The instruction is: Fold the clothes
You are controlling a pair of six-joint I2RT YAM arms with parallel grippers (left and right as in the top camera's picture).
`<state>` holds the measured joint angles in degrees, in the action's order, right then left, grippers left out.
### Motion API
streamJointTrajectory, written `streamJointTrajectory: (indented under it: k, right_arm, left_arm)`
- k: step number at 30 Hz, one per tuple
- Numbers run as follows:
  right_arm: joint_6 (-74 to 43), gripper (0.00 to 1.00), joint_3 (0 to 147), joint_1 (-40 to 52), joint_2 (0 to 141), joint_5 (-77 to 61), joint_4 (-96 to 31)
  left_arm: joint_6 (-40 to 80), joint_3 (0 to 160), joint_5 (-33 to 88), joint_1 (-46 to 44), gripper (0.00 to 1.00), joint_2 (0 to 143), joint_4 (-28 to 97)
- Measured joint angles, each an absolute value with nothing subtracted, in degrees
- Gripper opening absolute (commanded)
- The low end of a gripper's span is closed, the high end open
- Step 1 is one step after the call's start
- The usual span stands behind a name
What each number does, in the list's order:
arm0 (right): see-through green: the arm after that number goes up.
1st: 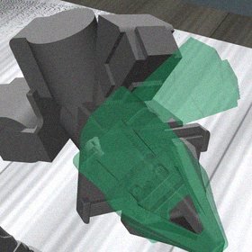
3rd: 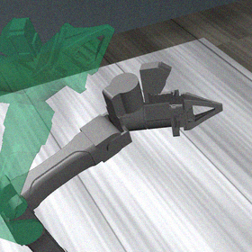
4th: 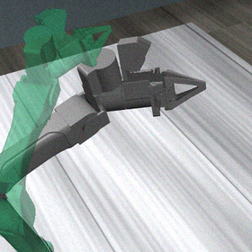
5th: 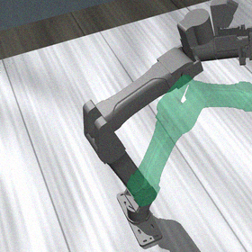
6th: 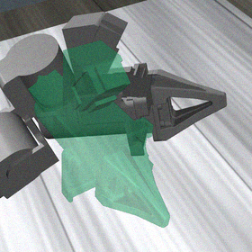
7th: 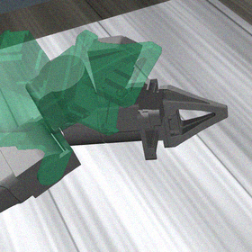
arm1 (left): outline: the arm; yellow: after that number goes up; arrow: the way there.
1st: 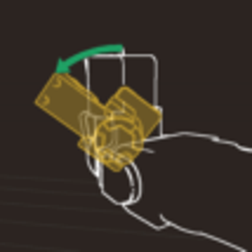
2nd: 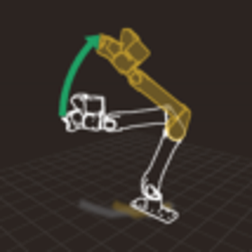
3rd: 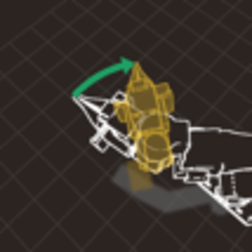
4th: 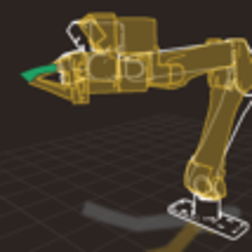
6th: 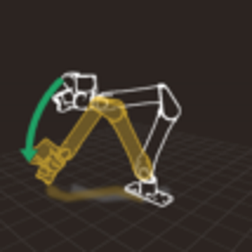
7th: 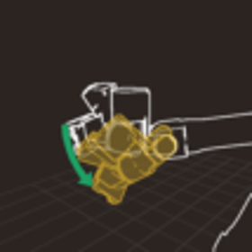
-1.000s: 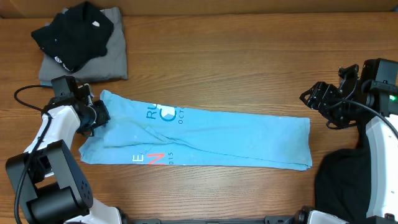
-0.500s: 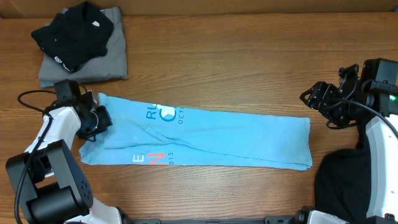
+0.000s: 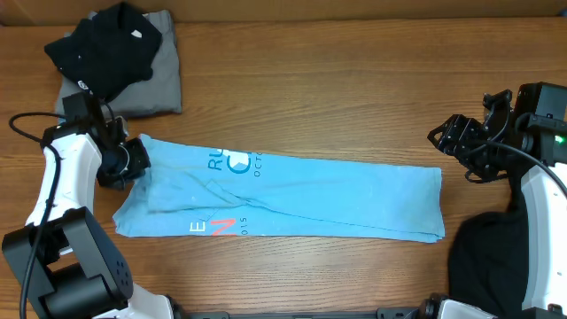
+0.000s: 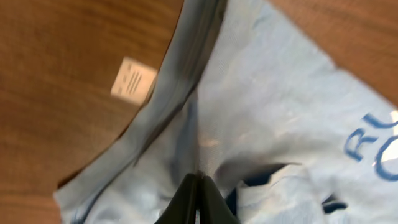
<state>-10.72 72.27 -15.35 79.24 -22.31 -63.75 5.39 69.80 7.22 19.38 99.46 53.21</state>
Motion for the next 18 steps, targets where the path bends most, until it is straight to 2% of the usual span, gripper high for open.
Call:
streamJointTrajectory:
  k: [7, 8, 9, 12, 13, 14, 17, 18]
  right_arm:
    - [-10.7, 0.76, 72.3, -15.4, 79.2, -22.3, -63.5]
    - [-10.7, 0.76, 72.3, -15.4, 79.2, -22.3, -63.5]
    - [-10.7, 0.76, 72.3, -15.4, 79.2, -22.3, -63.5]
    - [-10.7, 0.76, 72.3, -15.4, 79.2, -22.3, -63.5]
    - [-10.7, 0.76, 72.3, -15.4, 79.2, -22.3, -63.4]
    - [-10.7, 0.76, 72.3, -15.4, 79.2, -22.3, -63.4]
    - [-10.7, 0.76, 72.3, -15.4, 79.2, -22.3, -63.4]
    - [-10.7, 0.76, 72.3, -15.4, 79.2, -22.3, -63.4]
  left_arm:
    - [5.4, 69.8, 4.2, 19.4, 0.04, 99.5, 56.1]
    - [5.4, 69.8, 3.8, 19.4, 0.09, 99.5, 56.2]
    - [5.4, 69.8, 3.5, 19.4, 0.19, 99.5, 56.2]
    - [5.1, 69.8, 2.7, 19.4, 0.30, 99.4, 56.0]
    - [5.1, 69.8, 2.4, 19.4, 0.30, 99.4, 55.7]
    - [5.0, 69.8, 2.3, 19.4, 0.30, 99.4, 55.3]
    - [4.7, 69.8, 2.2, 19.4, 0.12, 99.4, 54.1]
    - [4.5, 69.8, 2.2, 19.4, 0.10, 99.4, 54.0]
